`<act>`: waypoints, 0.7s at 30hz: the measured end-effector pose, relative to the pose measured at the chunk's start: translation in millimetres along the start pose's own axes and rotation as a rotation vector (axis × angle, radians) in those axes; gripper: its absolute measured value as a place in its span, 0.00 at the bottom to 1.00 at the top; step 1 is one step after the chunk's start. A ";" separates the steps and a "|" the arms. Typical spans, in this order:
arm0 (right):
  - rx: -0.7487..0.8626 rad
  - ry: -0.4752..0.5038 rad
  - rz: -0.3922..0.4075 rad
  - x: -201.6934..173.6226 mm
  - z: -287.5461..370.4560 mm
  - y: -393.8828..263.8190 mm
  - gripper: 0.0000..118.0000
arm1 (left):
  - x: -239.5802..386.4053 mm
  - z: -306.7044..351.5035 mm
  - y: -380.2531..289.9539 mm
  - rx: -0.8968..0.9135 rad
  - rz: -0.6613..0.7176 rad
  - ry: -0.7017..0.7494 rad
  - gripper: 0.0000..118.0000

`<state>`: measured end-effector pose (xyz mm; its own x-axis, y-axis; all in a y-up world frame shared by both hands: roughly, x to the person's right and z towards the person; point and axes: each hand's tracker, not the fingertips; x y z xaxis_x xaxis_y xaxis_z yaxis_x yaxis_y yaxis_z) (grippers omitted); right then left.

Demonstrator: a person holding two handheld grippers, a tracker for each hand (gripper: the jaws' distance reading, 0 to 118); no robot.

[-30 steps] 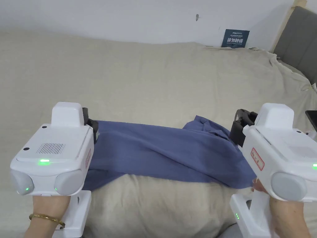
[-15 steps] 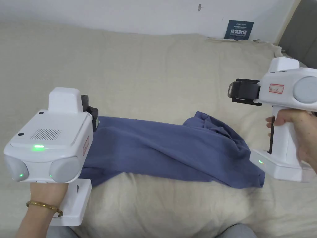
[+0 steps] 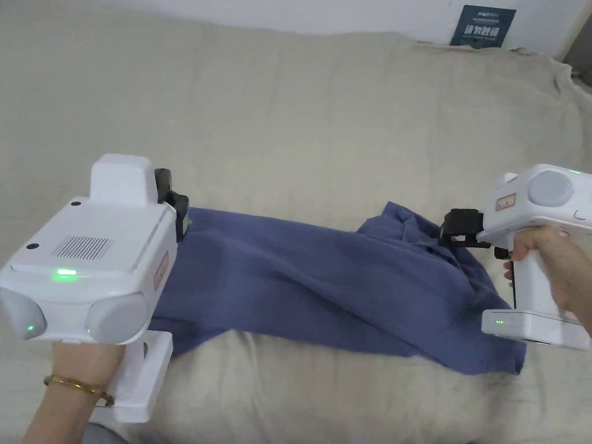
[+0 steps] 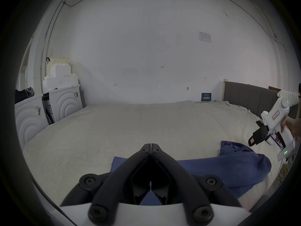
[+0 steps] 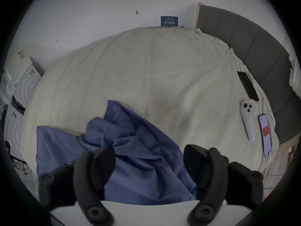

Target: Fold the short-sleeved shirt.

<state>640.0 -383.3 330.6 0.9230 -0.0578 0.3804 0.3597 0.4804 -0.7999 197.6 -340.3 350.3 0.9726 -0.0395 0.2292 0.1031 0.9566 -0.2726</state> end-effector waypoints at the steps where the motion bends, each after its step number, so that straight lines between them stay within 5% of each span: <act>1: -0.004 0.001 0.005 -0.5 -4.1 -0.6 0.70 | -0.4 -3.1 -1.1 -0.006 0.005 0.001 0.00; 8: -0.042 -0.010 0.065 -9.8 -23.3 -2.8 0.60 | -1.9 -21.7 -9.9 -0.051 0.016 0.012 0.00; 11: -0.059 -0.003 0.050 -10.7 -32.3 -1.0 0.42 | -2.3 -26.3 -11.4 -0.063 0.035 0.014 0.00; 14: -0.066 -0.021 0.036 -13.0 -38.7 -0.5 0.03 | -0.9 -28.1 -10.1 -0.070 0.021 0.013 0.00; 21: -0.026 -0.009 -0.009 -7.3 -24.6 -4.6 0.01 | -6.3 -42.7 -2.6 -0.100 0.041 0.001 0.00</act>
<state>634.9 -406.6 320.1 0.9186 -0.0538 0.3916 0.3713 0.4569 -0.8083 200.1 -354.8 309.6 0.9766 -0.0012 0.2149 0.0835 0.9237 -0.3740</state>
